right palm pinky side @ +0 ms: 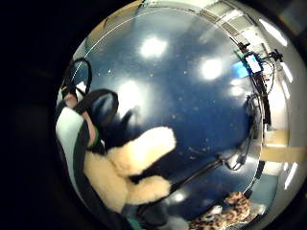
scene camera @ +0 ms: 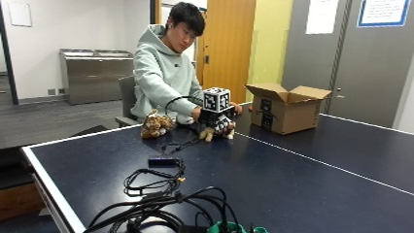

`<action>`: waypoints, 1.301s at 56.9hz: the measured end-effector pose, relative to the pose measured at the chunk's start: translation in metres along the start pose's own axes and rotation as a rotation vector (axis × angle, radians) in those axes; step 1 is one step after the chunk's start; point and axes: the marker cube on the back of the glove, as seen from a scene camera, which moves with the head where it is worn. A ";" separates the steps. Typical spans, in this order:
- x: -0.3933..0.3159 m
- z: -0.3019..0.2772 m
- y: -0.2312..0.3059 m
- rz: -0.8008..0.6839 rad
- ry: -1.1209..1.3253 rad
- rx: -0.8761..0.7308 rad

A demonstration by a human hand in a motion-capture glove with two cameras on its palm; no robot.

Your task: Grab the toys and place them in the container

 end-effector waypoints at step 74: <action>-0.206 -0.269 0.029 -0.315 0.041 0.082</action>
